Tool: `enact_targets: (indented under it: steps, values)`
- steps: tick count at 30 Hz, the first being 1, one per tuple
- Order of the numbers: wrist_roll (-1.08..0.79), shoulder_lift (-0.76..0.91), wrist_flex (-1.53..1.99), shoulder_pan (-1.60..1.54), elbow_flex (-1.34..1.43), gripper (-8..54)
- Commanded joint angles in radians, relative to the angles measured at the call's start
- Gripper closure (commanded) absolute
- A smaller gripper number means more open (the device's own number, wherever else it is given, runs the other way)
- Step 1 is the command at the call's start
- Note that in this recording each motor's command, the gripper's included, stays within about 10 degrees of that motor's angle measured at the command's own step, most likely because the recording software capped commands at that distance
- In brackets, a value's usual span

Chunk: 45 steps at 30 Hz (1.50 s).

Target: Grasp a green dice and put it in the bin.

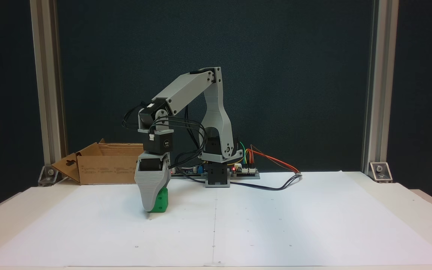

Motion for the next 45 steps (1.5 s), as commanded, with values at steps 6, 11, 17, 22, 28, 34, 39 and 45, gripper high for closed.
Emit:
enact_targets:
  steps: [6,11,17,22,28,34,39,45]
  values:
    - [-0.086,0.0,-0.008,0.0,0.002,14.8]
    - [-0.086,0.0,-0.034,0.003,0.009,33.2]
    - [-0.034,0.034,-0.023,-0.021,0.005,33.9]
    - [0.077,0.175,0.095,-0.017,-0.127,33.9]
    - [0.221,0.255,0.448,0.006,-0.507,33.9]
    - [0.385,0.284,0.672,0.158,-0.66,33.9]
    - [0.436,0.284,0.681,0.46,-0.719,33.9]
    - [0.437,0.143,0.67,0.838,-0.842,33.9]
